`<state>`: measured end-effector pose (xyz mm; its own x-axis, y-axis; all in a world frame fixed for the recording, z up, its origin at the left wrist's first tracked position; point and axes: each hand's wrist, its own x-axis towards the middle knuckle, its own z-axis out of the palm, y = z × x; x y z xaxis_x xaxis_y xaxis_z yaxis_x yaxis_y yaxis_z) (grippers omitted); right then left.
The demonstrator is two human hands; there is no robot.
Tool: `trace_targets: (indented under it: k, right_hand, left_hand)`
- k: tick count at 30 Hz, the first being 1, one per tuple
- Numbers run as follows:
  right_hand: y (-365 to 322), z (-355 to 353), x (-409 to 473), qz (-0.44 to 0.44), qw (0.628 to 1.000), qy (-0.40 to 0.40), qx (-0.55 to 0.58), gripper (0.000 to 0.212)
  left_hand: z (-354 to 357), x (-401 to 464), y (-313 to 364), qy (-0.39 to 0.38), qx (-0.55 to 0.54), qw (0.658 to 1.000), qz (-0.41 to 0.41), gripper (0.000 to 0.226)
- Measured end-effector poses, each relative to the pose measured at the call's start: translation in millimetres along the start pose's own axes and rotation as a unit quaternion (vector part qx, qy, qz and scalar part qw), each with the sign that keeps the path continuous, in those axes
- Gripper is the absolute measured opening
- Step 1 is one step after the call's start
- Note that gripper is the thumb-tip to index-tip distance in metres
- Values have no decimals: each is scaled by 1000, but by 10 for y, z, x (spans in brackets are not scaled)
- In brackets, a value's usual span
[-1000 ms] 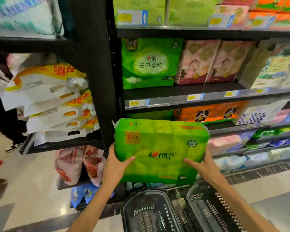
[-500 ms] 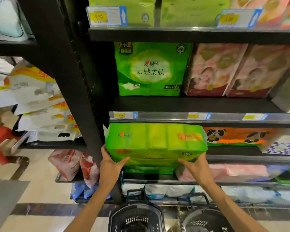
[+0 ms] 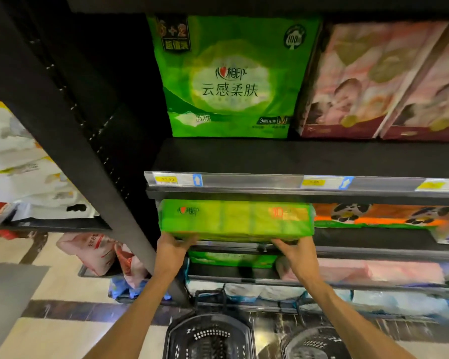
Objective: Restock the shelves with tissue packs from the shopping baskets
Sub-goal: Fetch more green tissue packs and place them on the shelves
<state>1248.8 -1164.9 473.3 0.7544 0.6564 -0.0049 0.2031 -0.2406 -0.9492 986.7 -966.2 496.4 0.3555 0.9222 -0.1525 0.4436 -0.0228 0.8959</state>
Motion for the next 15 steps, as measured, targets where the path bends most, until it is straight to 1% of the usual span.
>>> trace_targets:
  k: [2,4,5,6,8,11,14,15]
  right_hand:
    - [-37,17,151,-4,1000,-8,-20,64]
    - [-111,43,288,9,1000,-9,-22,67]
    - [-144,61,347,20,1000,-5,-20,66]
    - [-157,77,393,29,999,-9,-22,63]
    - [-188,133,480,43,999,-6,-30,62]
    - [-185,229,486,61,997,17,-34,74]
    - [-37,307,411,77,997,16,-24,81]
    - [22,334,400,78,996,19,-26,81]
  left_hand:
    - [21,175,14,19,26,999,-3,48]
    - [68,342,82,9,19,1000,-1,75]
    - [90,412,126,9,18,1000,10,83]
    - [110,465,161,11,15,1000,21,87]
    - [182,583,134,17,11,1000,5,95]
    - [284,637,-1,33,-25,999,-31,109]
    - [470,650,-236,24,-46,997,-52,109]
    - [535,667,-285,34,-51,997,-55,115]
